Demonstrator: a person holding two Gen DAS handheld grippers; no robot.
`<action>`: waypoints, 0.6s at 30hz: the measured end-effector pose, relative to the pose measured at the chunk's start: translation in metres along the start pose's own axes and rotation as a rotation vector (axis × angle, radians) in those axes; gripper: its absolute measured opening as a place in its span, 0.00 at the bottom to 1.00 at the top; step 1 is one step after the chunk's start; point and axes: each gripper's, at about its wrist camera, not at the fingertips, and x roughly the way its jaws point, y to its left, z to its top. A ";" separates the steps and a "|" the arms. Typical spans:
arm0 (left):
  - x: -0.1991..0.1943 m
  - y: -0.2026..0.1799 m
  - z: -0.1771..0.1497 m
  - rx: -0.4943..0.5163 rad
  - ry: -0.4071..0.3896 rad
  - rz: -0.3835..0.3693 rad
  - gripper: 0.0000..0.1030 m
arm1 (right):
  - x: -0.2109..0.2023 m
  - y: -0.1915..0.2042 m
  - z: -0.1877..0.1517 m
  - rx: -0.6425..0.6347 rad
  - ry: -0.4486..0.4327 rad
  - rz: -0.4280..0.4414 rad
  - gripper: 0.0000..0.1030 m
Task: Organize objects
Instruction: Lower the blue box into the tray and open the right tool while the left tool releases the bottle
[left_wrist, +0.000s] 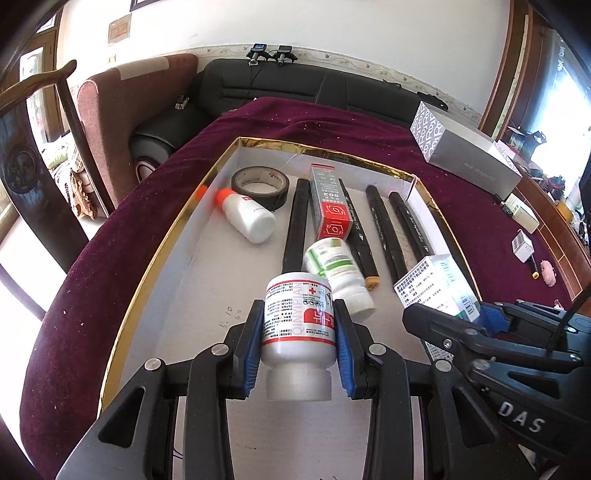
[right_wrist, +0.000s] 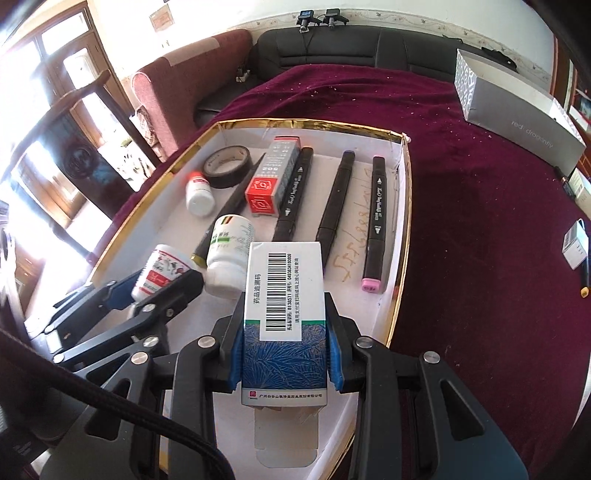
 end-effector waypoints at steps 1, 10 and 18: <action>0.000 0.000 0.000 -0.002 0.001 -0.002 0.29 | 0.001 0.000 0.000 0.001 0.001 -0.005 0.32; 0.004 0.001 0.001 -0.001 0.019 0.002 0.29 | 0.009 -0.001 0.003 0.005 0.013 -0.036 0.32; 0.006 0.002 0.003 -0.009 0.028 0.006 0.29 | 0.013 0.001 0.000 -0.002 0.019 -0.055 0.32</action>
